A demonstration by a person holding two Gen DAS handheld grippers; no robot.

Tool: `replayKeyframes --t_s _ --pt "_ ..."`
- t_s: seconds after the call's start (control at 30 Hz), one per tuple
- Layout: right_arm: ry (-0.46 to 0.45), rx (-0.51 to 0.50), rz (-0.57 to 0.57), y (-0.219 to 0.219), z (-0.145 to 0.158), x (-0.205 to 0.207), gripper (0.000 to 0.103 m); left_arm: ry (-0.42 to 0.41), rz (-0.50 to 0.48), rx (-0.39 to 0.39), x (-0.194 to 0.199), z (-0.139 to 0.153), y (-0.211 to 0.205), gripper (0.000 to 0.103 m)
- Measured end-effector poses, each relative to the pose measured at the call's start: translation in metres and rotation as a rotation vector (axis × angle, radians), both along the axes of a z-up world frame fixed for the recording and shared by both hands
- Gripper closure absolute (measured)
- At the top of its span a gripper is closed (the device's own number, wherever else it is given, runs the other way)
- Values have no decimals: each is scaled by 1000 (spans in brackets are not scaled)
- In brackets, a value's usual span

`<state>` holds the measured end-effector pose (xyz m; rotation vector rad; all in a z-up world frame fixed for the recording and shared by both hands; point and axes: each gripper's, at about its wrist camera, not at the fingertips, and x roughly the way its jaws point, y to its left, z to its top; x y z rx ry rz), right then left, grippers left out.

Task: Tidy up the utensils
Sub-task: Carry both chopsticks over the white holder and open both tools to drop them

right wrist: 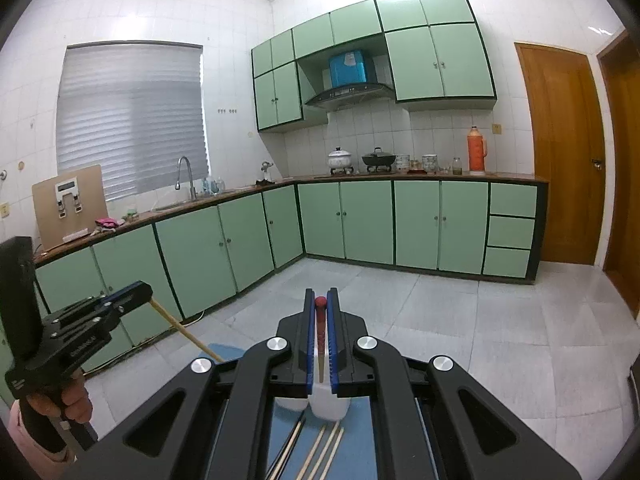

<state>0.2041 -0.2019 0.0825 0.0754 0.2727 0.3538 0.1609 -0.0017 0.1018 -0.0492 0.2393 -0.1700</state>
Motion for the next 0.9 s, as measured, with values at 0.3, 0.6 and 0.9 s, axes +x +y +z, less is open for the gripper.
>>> replayKeyframes --t_s 0.3,0.6,0.9 --pt "63 -38 -18 21 -23 58 98 -20 30 -21 61 -5 -13 97" --pt "181 -30 -1 34 -72 98 98 135 9 0 115 -53 -18 97" --pt "194 -27 4 25 -87 90 76 180 13 -9 103 -73 -4 59"
